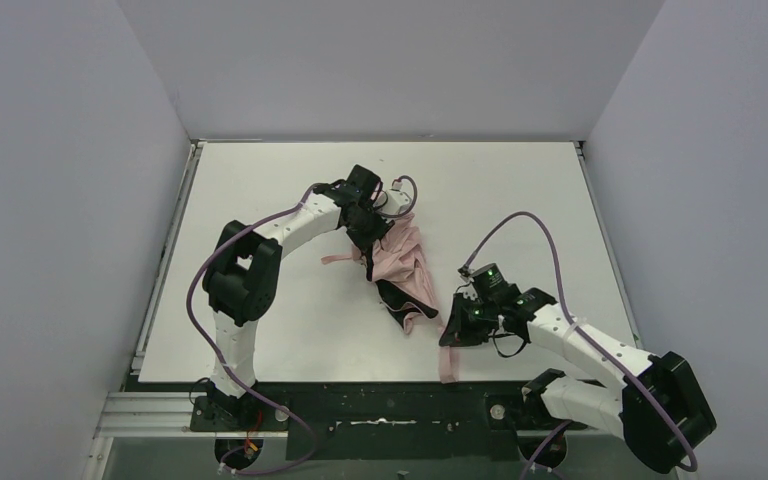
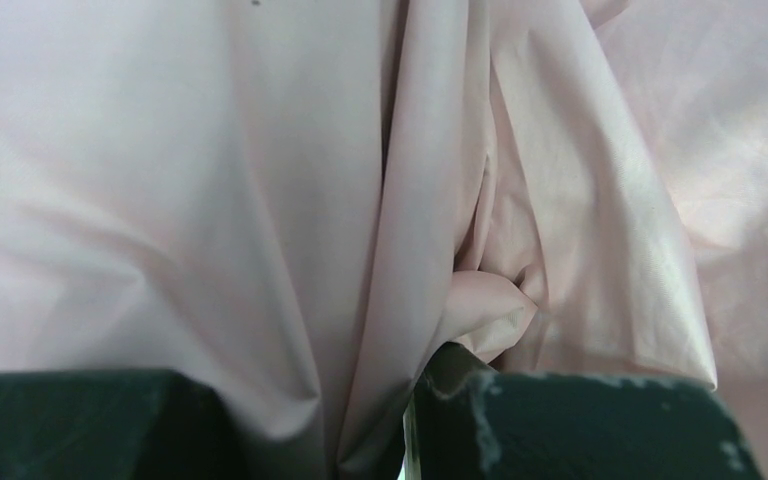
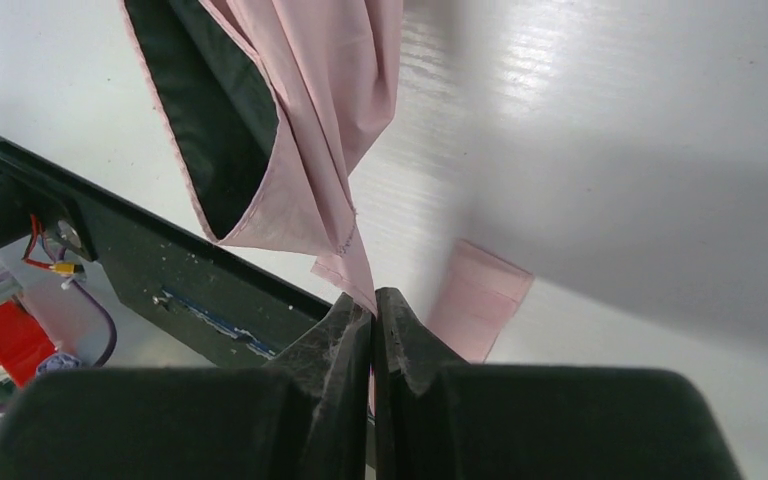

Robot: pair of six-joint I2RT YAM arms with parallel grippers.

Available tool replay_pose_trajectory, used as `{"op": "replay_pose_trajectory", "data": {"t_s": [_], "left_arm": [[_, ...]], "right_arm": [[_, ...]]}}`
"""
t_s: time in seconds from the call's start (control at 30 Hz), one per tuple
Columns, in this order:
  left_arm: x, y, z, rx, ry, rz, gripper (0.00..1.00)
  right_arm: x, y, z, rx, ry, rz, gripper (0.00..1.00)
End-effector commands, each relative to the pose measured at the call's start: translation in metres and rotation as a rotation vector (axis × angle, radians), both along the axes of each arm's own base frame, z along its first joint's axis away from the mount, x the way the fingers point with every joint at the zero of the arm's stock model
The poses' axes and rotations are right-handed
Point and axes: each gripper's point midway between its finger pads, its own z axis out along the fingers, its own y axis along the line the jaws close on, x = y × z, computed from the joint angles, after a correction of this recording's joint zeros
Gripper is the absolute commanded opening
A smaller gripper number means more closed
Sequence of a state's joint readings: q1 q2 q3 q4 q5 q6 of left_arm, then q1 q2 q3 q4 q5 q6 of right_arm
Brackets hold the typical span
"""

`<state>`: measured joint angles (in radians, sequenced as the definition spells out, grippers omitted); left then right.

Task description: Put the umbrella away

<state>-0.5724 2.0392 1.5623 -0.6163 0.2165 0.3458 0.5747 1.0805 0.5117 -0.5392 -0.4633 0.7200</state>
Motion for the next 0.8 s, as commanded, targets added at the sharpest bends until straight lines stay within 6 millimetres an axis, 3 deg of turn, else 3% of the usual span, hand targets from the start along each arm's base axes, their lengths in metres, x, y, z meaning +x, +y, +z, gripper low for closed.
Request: {"op": "replay_pose_trajectory", "data": {"t_s": [0.0,0.1,0.43,0.53,0.67,0.77], "left_arm": [[0.057,0.034,0.010,0.067,-0.168,0.184,0.00],[0.056,0.033,0.010,0.066,-0.186,0.173,0.00],[0.061,0.033,0.009,0.091,-0.196,0.218,0.00],[0.063,0.033,0.009,0.090,-0.185,0.236,0.00],[0.063,0.032,0.013,0.074,-0.174,0.246,0.00],[0.065,0.033,0.016,0.070,-0.180,0.252,0.00]], "right_arm": [[-0.036,-0.023,-0.010,-0.122,0.133,0.012,0.00],[-0.023,-0.028,0.000,-0.168,0.055,0.006,0.00],[0.032,-0.076,0.074,-0.550,-0.265,-0.031,0.00],[0.038,-0.073,0.092,-0.607,-0.321,0.000,0.00],[0.023,-0.064,0.087,-0.652,-0.269,0.128,0.00],[-0.004,-0.051,0.061,-0.676,-0.160,0.271,0.00]]}}
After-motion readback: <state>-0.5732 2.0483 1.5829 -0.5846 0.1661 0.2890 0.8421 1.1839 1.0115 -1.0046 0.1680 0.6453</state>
